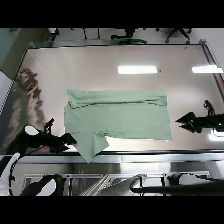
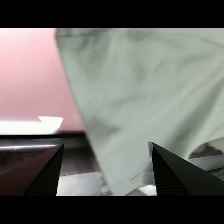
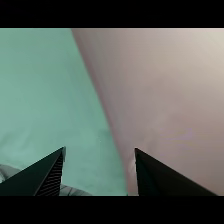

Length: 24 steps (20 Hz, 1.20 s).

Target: Fold the shirts.

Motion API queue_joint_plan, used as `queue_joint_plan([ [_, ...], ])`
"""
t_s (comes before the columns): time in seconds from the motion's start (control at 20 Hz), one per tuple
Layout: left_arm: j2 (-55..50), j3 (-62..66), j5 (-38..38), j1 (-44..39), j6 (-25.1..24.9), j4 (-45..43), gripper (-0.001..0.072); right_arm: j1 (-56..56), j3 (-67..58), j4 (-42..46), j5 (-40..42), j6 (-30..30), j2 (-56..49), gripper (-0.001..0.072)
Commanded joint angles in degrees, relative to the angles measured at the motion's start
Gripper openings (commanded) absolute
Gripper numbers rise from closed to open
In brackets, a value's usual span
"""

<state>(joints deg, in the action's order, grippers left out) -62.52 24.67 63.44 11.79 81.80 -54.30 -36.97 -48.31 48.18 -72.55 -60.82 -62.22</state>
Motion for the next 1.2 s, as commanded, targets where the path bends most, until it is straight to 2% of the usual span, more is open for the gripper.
queue_joint_plan([
  [0.0,-3.9,-6.1,-14.5,0.4,-10.8,15.0,0.0603,3.8,4.2,-1.1,2.8,1.0,0.4,0.0504],
  [0.1,-8.8,-3.3,-14.1,0.4,-15.9,20.9,0.0584,6.2,4.6,-1.1,3.5,1.0,-0.1,0.0504],
  [0.15,-10.9,-1.2,-12.2,0.4,-16.9,21.5,0.0575,7.2,4.6,-1.1,3.5,1.0,-0.3,0.0504],
  [0.2,-12.6,1.2,-9.2,0.4,-17.6,20.8,0.0257,7.7,4.6,-1.0,3.5,1.0,-0.4,0.0504],
  [0.25,-13.9,3.3,-5.5,0.5,-19.6,20.8,0.0017,7.9,4.6,-0.9,3.5,1.0,-0.5,0.0504],
  [0.4,-14.4,8.3,3.2,1.3,-20.3,20.7,0.0013,7.9,4.6,-0.2,2.4,1.0,-1.0,0.0502],
  [0.65,-7.5,11.9,6.2,1.3,-15.6,13.7,0.0012,5.6,2.4,-0.2,0.1,1.4,-0.7,0.0502],
  [0.9,-1.5,12.1,8.3,1.3,-15.5,13.3,0.0012,-1.3,0.3,2.1,-2.4,1.0,2.4,0.0502],
  [1.15,-0.5,12.1,10.7,1.3,-15.5,13.3,0.0013,2.7,6.6,2.6,0.5,1.9,-2.6,0.0502],
])
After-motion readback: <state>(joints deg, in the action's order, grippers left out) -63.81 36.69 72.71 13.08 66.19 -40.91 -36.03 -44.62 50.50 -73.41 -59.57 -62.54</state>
